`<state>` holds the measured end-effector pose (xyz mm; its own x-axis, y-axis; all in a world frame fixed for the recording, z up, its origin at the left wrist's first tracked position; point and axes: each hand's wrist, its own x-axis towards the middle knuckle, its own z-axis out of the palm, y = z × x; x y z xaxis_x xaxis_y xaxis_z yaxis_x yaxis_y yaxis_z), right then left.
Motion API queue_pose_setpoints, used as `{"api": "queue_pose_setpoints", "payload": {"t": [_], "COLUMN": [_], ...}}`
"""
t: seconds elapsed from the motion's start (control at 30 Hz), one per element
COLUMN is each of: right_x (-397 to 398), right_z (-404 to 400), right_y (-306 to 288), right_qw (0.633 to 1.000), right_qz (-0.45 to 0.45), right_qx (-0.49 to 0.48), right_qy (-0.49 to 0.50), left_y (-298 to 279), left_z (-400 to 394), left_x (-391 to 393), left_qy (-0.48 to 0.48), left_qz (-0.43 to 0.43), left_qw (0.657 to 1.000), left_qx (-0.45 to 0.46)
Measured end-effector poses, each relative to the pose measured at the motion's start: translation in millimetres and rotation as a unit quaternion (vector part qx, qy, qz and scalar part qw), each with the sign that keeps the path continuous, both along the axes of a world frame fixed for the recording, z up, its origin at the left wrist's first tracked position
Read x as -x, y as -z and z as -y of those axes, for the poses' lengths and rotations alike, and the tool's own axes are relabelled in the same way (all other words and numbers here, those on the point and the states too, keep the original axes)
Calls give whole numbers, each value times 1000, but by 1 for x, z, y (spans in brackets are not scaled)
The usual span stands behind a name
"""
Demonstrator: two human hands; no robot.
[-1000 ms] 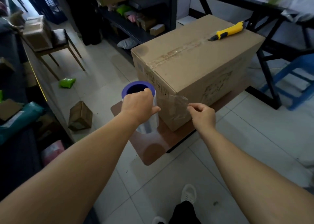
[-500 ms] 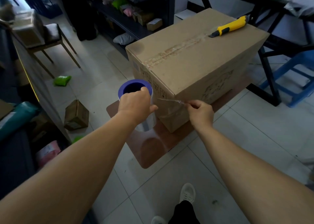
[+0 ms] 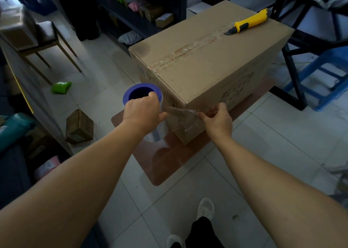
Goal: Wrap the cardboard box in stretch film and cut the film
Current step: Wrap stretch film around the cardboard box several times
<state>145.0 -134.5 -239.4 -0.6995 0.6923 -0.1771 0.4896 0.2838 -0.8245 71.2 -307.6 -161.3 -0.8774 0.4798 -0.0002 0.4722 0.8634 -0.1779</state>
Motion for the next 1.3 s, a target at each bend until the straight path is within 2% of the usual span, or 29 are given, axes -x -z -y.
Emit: {"api": "queue_pose_setpoints", "payload": {"t": [0.13, 0.53, 0.77, 0.97, 1.1, 1.2, 1.3], "right_x": [0, 3, 8, 14, 18, 17, 13], "right_z": [-4, 17, 7, 15, 21, 35, 55], "right_y": [-1, 3, -1, 1, 1, 0, -5], "right_qw": [999, 990, 987, 950, 932, 920, 918], "right_qz": [33, 4, -16, -36, -62, -97, -128], "right_qx": [-31, 93, 108, 227, 254, 280, 309], "right_qy": [-12, 105, 119, 210, 250, 255, 212], "left_y": [1, -1, -2, -3, -3, -2, -1], "left_z": [0, 3, 4, 5, 5, 6, 6], "left_x": [0, -8, -10, -9, -9, -9, -10], "left_qy": [-3, -5, -2, 6, 9, 8, 7], "left_qz": [0, 12, 16, 13, 11, 12, 12], "left_qw": [1000, 1000, 1000, 1000, 1000, 1000, 1000], "left_qx": [-7, -8, -12, -12, -11, -16, -21]}}
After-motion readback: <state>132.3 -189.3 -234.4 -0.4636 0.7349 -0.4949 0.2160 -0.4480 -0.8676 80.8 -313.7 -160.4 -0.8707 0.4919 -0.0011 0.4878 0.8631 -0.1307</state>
